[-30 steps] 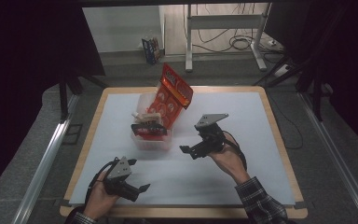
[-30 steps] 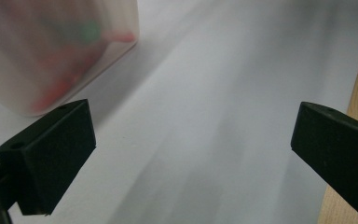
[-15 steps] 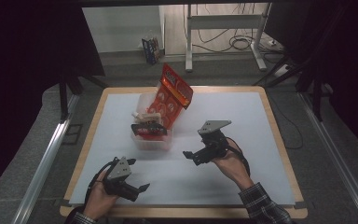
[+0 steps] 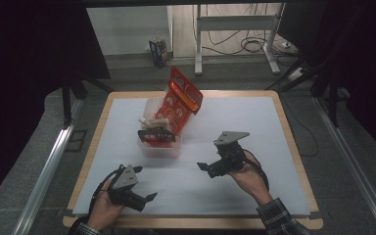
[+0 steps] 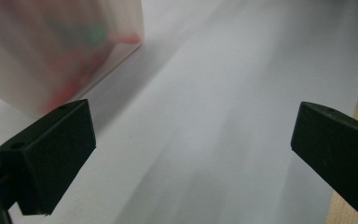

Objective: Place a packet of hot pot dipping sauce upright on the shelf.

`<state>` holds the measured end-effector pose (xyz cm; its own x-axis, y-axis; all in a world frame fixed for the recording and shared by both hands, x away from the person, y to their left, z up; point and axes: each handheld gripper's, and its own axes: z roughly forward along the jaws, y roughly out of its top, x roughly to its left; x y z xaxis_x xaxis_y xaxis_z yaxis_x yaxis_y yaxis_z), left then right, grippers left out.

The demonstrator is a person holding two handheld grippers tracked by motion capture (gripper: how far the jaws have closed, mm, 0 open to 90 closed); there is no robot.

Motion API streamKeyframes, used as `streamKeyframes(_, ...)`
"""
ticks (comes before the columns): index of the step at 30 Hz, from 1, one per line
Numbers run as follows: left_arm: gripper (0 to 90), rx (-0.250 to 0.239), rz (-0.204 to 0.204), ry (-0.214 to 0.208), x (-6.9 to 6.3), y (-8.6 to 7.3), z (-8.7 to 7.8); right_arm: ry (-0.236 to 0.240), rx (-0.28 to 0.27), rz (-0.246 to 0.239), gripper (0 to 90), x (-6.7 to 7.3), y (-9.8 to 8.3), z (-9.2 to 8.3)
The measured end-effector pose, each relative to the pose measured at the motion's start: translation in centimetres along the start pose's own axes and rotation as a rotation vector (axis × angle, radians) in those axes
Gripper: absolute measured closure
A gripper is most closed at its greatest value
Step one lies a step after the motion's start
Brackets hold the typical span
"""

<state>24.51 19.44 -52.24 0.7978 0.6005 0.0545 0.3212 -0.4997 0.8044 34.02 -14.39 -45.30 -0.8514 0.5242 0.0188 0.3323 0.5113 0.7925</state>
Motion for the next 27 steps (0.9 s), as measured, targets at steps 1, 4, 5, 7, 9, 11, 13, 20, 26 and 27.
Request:
streamKeyframes(1,0.0,0.000,0.001,0.001,0.0,0.0,0.0,-0.001,0.000,0.000,0.0,0.0,-0.1,-0.1)
streamKeyframes(4,0.0,-0.001,0.002,0.001,0.0,0.0,0.0,-0.004,-0.003,0.001,0.0,0.1,-0.2,-0.4)
streamKeyframes(5,0.0,-0.001,0.002,0.002,0.0,0.0,0.0,-0.005,-0.003,0.001,0.0,0.2,-0.3,-0.6)
streamKeyframes(7,0.0,-0.002,0.002,0.002,0.0,0.0,0.0,-0.009,-0.002,-0.002,0.0,0.3,-0.3,-0.9)
streamKeyframes(9,0.0,-0.001,0.003,0.003,0.0,0.0,0.0,-0.013,-0.005,-0.003,0.0,0.4,-0.5,-1.1)
streamKeyframes(11,0.0,-0.001,0.003,0.003,0.0,0.0,0.0,-0.018,-0.006,-0.005,0.0,0.5,-0.6,-1.3)
streamKeyframes(13,0.0,0.000,0.002,0.006,0.0,0.0,0.0,-0.024,-0.005,-0.007,0.0,0.5,-0.7,-1.6)
streamKeyframes(20,0.0,-0.003,-0.008,0.010,0.1,0.0,-0.1,-0.049,-0.007,-0.019,0.0,0.7,-1.2,-2.5)
streamKeyframes(26,0.0,-0.002,-0.009,0.014,0.2,0.0,-0.1,-0.061,-0.010,-0.026,0.0,0.7,-1.6,-3.1)
streamKeyframes(27,0.0,-0.002,-0.010,0.014,0.1,0.0,-0.1,-0.067,-0.010,-0.027,0.0,0.8,-1.7,-3.2)
